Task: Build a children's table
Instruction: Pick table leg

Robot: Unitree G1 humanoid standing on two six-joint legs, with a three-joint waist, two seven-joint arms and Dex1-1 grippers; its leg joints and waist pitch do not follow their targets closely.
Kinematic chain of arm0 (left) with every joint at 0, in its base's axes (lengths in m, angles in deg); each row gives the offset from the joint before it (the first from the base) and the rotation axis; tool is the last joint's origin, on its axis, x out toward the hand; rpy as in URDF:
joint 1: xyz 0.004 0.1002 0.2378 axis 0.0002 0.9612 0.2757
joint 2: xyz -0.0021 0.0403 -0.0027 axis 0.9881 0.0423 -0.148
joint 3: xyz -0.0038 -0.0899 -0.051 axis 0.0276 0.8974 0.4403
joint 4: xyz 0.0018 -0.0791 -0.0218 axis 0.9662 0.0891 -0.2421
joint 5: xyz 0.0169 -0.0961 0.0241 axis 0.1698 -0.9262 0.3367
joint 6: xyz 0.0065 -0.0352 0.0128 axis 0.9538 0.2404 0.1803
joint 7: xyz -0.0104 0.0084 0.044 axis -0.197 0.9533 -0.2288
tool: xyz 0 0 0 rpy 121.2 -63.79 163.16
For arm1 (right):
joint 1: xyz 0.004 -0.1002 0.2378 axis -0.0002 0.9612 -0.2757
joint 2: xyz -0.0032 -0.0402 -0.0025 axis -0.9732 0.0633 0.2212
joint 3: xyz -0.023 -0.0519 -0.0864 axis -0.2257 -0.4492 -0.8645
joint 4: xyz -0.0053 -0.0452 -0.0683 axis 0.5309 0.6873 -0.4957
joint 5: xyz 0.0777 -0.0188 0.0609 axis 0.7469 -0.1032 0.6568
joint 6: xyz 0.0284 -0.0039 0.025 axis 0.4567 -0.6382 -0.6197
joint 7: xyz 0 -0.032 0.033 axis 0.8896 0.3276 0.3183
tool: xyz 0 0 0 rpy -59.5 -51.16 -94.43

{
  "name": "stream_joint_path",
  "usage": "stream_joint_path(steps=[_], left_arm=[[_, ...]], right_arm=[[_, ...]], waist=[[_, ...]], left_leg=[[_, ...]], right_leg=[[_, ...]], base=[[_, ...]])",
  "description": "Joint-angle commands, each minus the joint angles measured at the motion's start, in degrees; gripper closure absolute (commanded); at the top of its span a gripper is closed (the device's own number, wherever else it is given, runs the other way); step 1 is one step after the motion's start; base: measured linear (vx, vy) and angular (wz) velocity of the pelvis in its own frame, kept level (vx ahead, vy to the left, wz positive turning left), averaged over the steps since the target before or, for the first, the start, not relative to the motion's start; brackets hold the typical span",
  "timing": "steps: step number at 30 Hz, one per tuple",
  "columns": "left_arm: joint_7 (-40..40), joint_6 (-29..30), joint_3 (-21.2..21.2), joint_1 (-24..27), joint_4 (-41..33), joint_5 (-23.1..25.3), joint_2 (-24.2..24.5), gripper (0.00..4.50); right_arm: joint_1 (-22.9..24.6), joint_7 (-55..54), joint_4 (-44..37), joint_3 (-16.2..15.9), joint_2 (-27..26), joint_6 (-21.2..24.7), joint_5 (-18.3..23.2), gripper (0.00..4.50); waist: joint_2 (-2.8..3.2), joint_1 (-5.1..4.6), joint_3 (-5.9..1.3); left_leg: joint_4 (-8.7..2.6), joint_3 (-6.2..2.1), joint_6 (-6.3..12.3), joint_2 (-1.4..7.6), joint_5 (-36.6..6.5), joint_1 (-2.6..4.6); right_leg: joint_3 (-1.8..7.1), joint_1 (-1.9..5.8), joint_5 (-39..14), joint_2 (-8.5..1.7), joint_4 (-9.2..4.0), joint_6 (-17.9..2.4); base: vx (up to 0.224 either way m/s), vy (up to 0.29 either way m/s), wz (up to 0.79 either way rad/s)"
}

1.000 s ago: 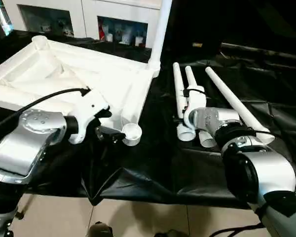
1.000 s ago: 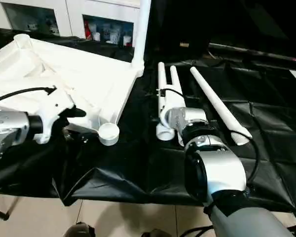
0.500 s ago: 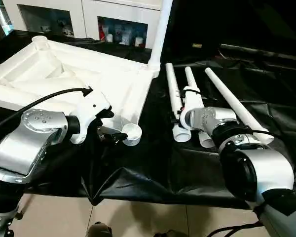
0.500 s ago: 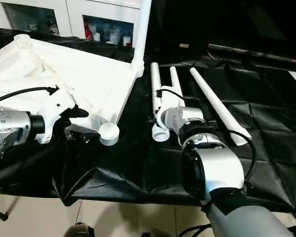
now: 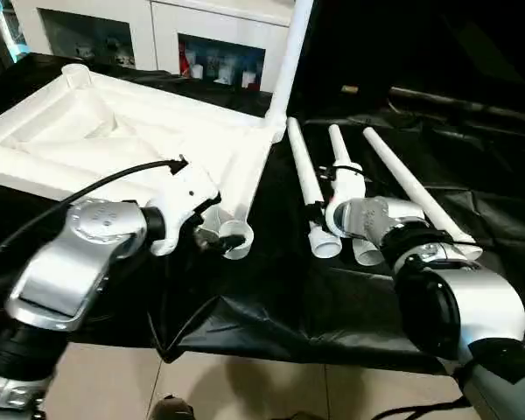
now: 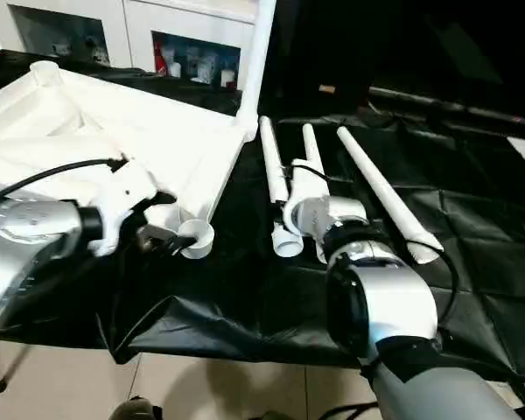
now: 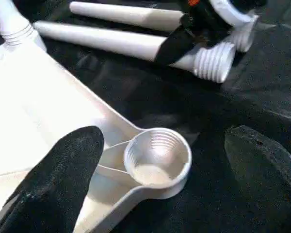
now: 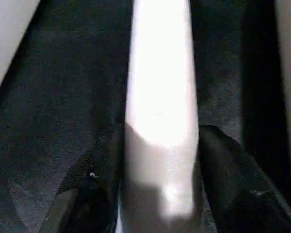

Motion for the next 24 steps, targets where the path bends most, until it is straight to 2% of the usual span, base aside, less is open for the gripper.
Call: stream_joint_path(steps=[1, 2, 3, 4, 5, 6, 8, 9, 10, 11, 12, 13, 14, 15, 16, 17, 18, 19, 20, 21, 22, 23, 24], left_arm=[[0.7, -1.2, -0.6, -1.2, 0.3, 0.1, -0.9, 0.00], [0.7, -1.2, -0.6, -1.2, 0.3, 0.1, -0.9, 0.00], [0.5, -1.3, -0.3, -1.2, 0.5, -0.4, -1.4, 0.00], [1.0, -1.0, 0.0, -1.6, 1.5, -0.8, -2.2, 0.00], [1.3, -0.8, 0.2, -1.9, 2.1, -1.0, -2.8, 0.00], [1.3, -1.1, 0.2, -1.9, 2.5, -0.9, -2.9, 0.00], [2.0, -3.4, 0.1, -2.0, 4.6, -0.4, -4.3, 0.00], [2.7, -5.3, 0.1, -1.9, 6.1, -0.1, -5.2, 0.00], [4.4, -6.4, 0.6, -2.4, 8.1, -0.1, -7.1, 0.00], [4.4, -6.4, 0.6, -2.4, 8.1, -0.1, -7.1, 0.00], [5.4, -7.0, 0.8, -2.8, 9.3, 0.0, -8.2, 0.00], [6.4, -6.7, 2.6, -4.2, 11.0, -2.3, -11.6, 0.00], [7.1, -6.1, 4.5, -5.7, 12.6, -4.6, -14.5, 0.00], [7.2, -6.1, 4.6, -5.8, 12.7, -4.8, -14.7, 0.00], [7.4, -4.4, 6.5, -7.5, 14.2, -7.1, -17.0, 0.00], [7.5, -3.4, 7.9, -9.4, 16.1, -8.8, -18.7, 0.00], [8.7, -4.2, 9.2, -11.1, 18.1, -9.5, -20.2, 0.00], [9.1, -4.0, 9.9, -12.1, 19.3, -10.0, -20.9, 0.00], [9.8, -3.9, 10.8, -13.5, 21.0, -10.8, -21.9, 0.00], [9.8, -3.9, 10.8, -13.5, 21.0, -10.8, -21.9, 0.00], [10.8, -4.2, 11.8, -15.4, 23.2, -11.6, -23.3, 0.00], [11.4, -3.6, 13.1, -17.8, 25.5, -13.2, -25.0, 0.00], [11.8, -2.9, 14.2, -19.9, 27.6, -14.4, -26.6, 0.00]], right_arm=[[1.9, -1.2, 1.2, 1.2, 0.7, 0.3, 0.8, 2.33], [1.9, -1.2, 1.2, 1.2, 0.7, 0.3, 0.8, 2.48], [2.0, -1.6, 1.1, 1.6, 0.7, 0.1, 1.1, 2.52], [2.1, -2.2, 0.9, 2.6, 0.8, -0.9, 1.9, 2.55], [2.2, -2.5, 0.7, 3.1, 0.8, -1.6, 2.3, 2.58], [2.2, -2.6, 0.6, 3.3, 0.8, -1.9, 2.4, 2.60], [2.4, -2.9, 0.1, 4.1, 1.0, -3.5, 3.0, 2.62], [2.4, -3.1, -0.2, 4.5, 1.1, -4.3, 3.3, 2.62], [2.6, -2.8, -0.9, 5.5, 1.1, -6.2, 4.2, 2.62], [2.6, -2.8, -0.9, 5.5, 1.1, -6.2, 4.2, 2.62], [2.7, -2.6, -1.3, 6.2, 1.1, -7.3, 4.8, 2.62], [3.2, -0.6, -3.3, 6.8, 1.0, -12.3, 5.6, 2.62], [3.7, 1.1, -5.3, 7.3, 0.8, -16.2, 6.3, 2.62], [3.7, 1.3, -5.5, 7.4, 0.8, -16.4, 6.4, 2.62], [4.1, 2.8, -7.3, 7.7, 0.6, -19.0, 7.0, 2.62], [4.3, 3.9, -9.0, 8.2, 0.5, -20.6, 7.8, 2.62], [4.8, 4.8, -11.0, 8.9, 0.3, -21.4, 8.7, 2.62], [5.3, 5.8, -12.5, 9.0, 0.1, -21.8, 9.1, 2.62], [6.0, 7.2, -14.7, 9.3, -0.2, -22.5, 9.8, 2.62], [6.0, 7.2, -14.7, 9.3, -0.2, -22.5, 9.8, 2.63], [7.5, 9.7, -18.6, 9.4, -0.9, -23.5, 10.9, 2.63], [10.6, 14.4, -26.4, 9.3, -2.7, -23.3, 14.0, 2.63], [13.5, 18.7, -33.1, 9.1, -4.3, -23.4, 16.9, 2.63]], waist=[[1.64, 0.12, -4.01], [1.61, 0.14, -4.00], [2.27, 0.18, -4.01], [2.54, 0.10, -4.00], [2.27, 0.00, -3.95], [2.26, 0.04, -4.01], [3.01, 0.06, -3.98], [2.60, -0.04, -4.01], [2.53, -0.08, -4.05], [3.77, 0.03, -4.04], [3.39, -0.12, -3.99], [3.69, -0.07, -4.10], [3.71, 0.01, -4.10], [3.39, 0.02, -4.14], [3.13, 0.16, -4.23], [3.24, 0.25, -4.14], [3.24, 0.27, -4.12], [2.97, 0.18, -4.02], [2.98, 0.28, -3.90], [3.13, 0.33, -4.15], [2.75, 0.08, -3.89], [2.99, 0.38, -4.06], [2.63, 0.61, -4.15]], left_leg=[[-3.62, 0.09, -5.37, 1.09, -9.6, 1.13], [-3.62, 0.08, -5.37, 1.08, -9.8, 1.14], [-3.62, 0.02, -5.54, 1.06, -10.0, 1.21], [-3.62, -0.02, -5.78, 1.09, -10.8, 1.28], [-3.62, 0.08, -5.77, 1.05, -11.4, 1.30], [-3.59, 0.03, -5.90, 1.02, -12.1, 1.32], [-3.64, -0.16, -6.19, 1.05, -13.3, 1.36], [-3.63, -0.15, -6.08, 1.03, -13.7, 1.30], [-3.61, -0.17, -6.01, 1.03, -13.7, 1.23], [-3.56, -0.23, -6.12, 0.98, -14.2, 1.39], [-3.58, -0.14, -6.11, 1.09, -14.6, 1.45], [-3.50, -0.21, -5.88, 1.03, -15.0, 1.34], [-3.35, -0.08, -5.43, 1.08, -15.0, 1.50], [-3.29, 0.07, -5.03, 0.97, -14.6, 1.31], [-3.18, 0.15, -4.41, 0.92, -13.6, 1.16], [-3.17, 0.14, -3.75, 0.83, -12.2, 0.99], [-3.21, 0.00, -3.18, 0.90, -11.8, 0.91], [-3.25, 0.09, -2.77, 0.79, -11.5, 0.74], [-3.18, 0.22, -2.30, 0.56, -11.1, 0.73], [-3.16, -0.02, -1.96, 0.89, -10.4, 0.90], [-3.31, 0.06, -1.35, 0.61, -9.5, 0.38], [-3.19, 0.08, -1.16, 0.70, -9.5, 0.74], [-3.07, 0.17, 0.59, 0.64, -8.2, 0.73]], right_leg=[[2.72, 2.81, -3.4, -4.11, -3.38, -7.8], [2.69, 2.79, -3.6, -4.13, -3.40, -7.9], [2.71, 2.74, -3.5, -4.14, -3.32, -8.1], [2.69, 2.66, -3.6, -4.07, -3.37, -8.2], [2.69, 2.57, -3.9, -3.96, -3.57, -8.2], [2.68, 2.59, -4.5, -3.95, -3.54, -8.3], [2.64, 2.55, -5.3, -4.04, -3.67, -8.2], [2.62, 2.62, -5.8, -4.02, -3.79, -8.2], [2.63, 2.68, -6.0, -4.04, -3.75, -8.3], [2.70, 2.50, -5.9, -4.06, -3.72, -8.4], [2.67, 2.38, -5.7, -4.02, -4.01, -8.3], [2.66, 2.58, -5.5, -4.04, -3.78, -8.8], [2.72, 2.44, -5.0, -4.12, -4.00, -9.2], [2.74, 2.63, -4.8, -4.12, -4.12, -9.5], [2.71, 2.86, -4.2, -4.11, -3.96, -10.1], [2.67, 2.92, -3.5, -4.04, -3.85, -10.4], [2.62, 3.03, -3.5, -4.12, -3.83, -10.5], [2.64, 3.12, -3.5, -4.03, -3.98, -10.3], [2.70, 3.16, -3.6, -3.92, -4.21, -9.9], [2.67, 3.21, -3.1, -4.20, -3.90, -9.9], [2.63, 3.51, -2.7, -3.89, -4.06, -9.7], [2.66, 3.35, -2.7, -4.10, -4.12, -9.6], [2.79, 3.68, -0.5, -4.16, -4.11, -9.5]], base=[[0.000, 0.000, 0.00], [0.000, 0.000, 0.00], [0.000, 0.000, 0.00], [0.000, 0.000, 0.00], [0.000, 0.000, 0.00], [0.000, 0.000, 0.00], [0.000, 0.000, 0.00], [0.000, 0.000, 0.00], [0.000, 0.000, 0.00], [0.000, 0.000, 0.00], [0.000, 0.000, 0.00], [0.000, 0.000, 0.00], [0.000, 0.000, 0.00], [0.000, 0.000, 0.00], [0.000, 0.000, 0.00], [0.000, 0.000, 0.00], [0.000, 0.000, 0.00], [0.000, 0.000, 0.00], [0.000, 0.000, 0.00], [0.000, 0.000, 0.00], [0.000, 0.000, 0.00], [0.000, 0.000, 0.00], [0.000, 0.000, 0.00]])
